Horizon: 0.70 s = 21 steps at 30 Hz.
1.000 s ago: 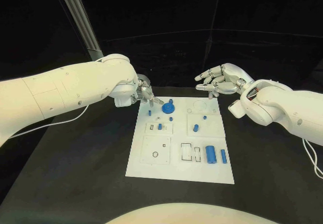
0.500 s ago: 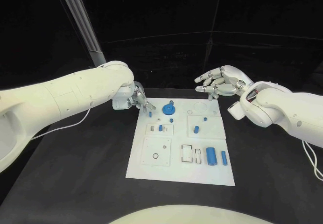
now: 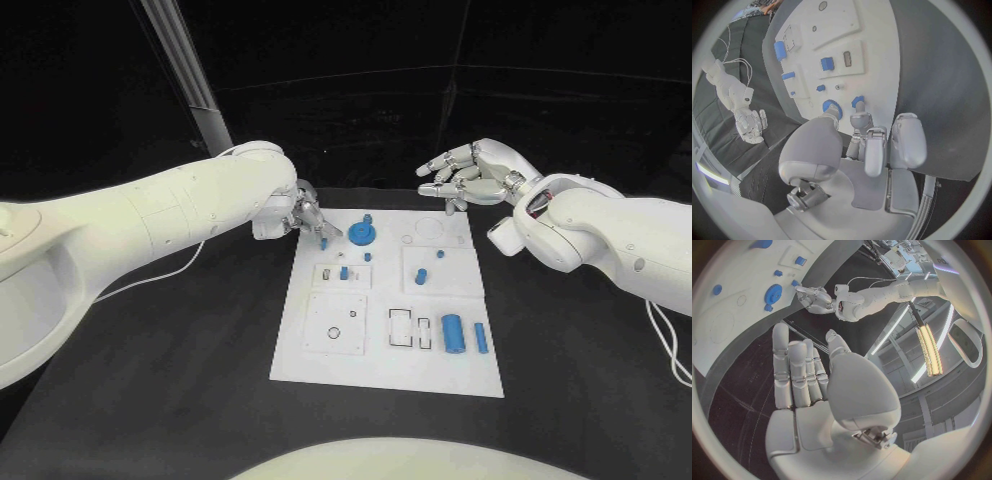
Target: Assemble the parts on the task board
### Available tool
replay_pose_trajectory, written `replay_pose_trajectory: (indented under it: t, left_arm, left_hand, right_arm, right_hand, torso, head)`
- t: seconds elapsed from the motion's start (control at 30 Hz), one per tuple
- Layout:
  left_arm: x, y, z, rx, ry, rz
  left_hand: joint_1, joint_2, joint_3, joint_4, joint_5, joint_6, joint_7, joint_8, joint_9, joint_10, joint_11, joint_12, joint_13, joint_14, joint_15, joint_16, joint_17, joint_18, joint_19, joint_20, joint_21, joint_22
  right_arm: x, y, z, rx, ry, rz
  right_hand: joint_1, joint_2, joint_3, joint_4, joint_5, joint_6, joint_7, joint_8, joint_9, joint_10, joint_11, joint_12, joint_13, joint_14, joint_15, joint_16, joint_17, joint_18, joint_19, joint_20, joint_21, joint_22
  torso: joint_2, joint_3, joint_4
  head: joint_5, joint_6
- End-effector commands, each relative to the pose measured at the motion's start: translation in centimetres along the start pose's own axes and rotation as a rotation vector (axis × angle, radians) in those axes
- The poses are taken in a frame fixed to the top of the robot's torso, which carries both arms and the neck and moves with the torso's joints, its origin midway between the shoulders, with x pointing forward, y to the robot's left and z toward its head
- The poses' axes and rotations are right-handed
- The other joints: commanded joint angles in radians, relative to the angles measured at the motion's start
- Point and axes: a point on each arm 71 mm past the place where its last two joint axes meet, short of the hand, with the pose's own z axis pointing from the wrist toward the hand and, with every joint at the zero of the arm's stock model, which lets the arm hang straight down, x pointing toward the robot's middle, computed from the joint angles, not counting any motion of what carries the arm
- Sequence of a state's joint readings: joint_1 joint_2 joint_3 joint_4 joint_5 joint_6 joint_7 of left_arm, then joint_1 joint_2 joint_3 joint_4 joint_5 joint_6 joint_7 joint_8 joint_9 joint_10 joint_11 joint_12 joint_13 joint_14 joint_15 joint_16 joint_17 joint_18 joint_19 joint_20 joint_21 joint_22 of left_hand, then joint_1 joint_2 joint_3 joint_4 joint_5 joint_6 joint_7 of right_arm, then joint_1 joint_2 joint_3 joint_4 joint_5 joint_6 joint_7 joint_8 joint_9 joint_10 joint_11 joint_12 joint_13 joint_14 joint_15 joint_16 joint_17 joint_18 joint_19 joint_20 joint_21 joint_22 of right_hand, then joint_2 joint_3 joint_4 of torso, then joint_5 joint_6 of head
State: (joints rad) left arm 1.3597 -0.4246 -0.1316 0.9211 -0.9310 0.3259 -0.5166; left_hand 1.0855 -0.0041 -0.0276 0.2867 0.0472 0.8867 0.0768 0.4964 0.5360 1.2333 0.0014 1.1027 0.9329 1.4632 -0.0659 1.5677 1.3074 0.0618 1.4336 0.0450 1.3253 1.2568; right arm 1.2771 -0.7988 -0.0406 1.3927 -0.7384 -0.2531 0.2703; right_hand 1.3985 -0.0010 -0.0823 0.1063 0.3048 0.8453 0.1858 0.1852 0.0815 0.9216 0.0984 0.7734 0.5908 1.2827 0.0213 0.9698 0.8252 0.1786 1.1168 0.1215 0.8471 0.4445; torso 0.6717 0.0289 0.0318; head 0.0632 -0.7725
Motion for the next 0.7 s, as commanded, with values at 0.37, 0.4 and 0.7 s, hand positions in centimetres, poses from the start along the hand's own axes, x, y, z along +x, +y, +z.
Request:
replay_pose_trajectory:
  t: [0.37, 0.4, 0.7]
  left_arm:
    - [-0.4, 0.4, 0.3, -0.057, -0.012, 0.054]
    - [-0.5, 0.5, 0.3, -0.062, -0.01, 0.057]
    - [-0.5, 0.6, 0.4, -0.076, -0.005, 0.066]
  left_hand:
    - [0.029, 0.014, -0.017, -0.01, 0.0, 0.014, -0.002, -0.001, -0.006, 0.01, -0.001, 0.003, -0.001, 0.108, 0.001, 0.003, 0.263, 0.01, 0.009, -0.003, 0.006, 0.003]
    - [0.031, 0.015, -0.017, -0.011, 0.0, 0.015, -0.002, 0.0, -0.006, 0.01, -0.001, 0.004, -0.001, 0.108, 0.001, 0.003, 0.263, 0.01, 0.009, -0.003, 0.006, 0.003]
    - [0.049, 0.023, -0.022, -0.018, 0.0, 0.024, -0.005, 0.004, -0.006, 0.014, -0.003, 0.009, 0.004, 0.108, -0.001, 0.003, 0.263, 0.008, 0.013, -0.004, 0.013, 0.012]
  right_arm:
    - [0.0, 0.1, 0.1, -0.005, 0.002, 0.0]
    - [0.0, 0.1, 0.1, -0.005, 0.002, 0.0]
    - [0.1, 0.1, 0.2, -0.005, 0.004, 0.0]
  right_hand:
    - [0.005, 0.005, 0.006, 0.0, 0.006, -0.008, -0.003, 0.006, 0.002, -0.005, 0.0, 0.002, -0.003, -0.007, -0.001, -0.001, 0.0, 0.005, -0.008, 0.0, -0.006, 0.0]
    - [0.005, 0.005, 0.006, 0.0, 0.006, -0.008, -0.003, 0.006, 0.002, -0.005, 0.0, 0.002, -0.003, -0.007, -0.001, -0.001, 0.0, 0.005, -0.008, 0.0, -0.006, 0.0]
    - [0.005, 0.005, 0.006, 0.0, 0.006, -0.008, -0.003, 0.006, 0.002, -0.005, 0.0, 0.002, -0.003, -0.007, -0.001, -0.001, 0.0, 0.005, -0.008, 0.0, -0.006, 0.0]
  torso:
    - [-0.001, -0.0002, 0.0011]
    - [-0.001, -0.0003, 0.001]
    - [-0.001, -0.0006, 0.0017]
  head:
    - [-0.005, -0.005]
    - [-0.005, -0.005]
    - [-0.007, -0.008]
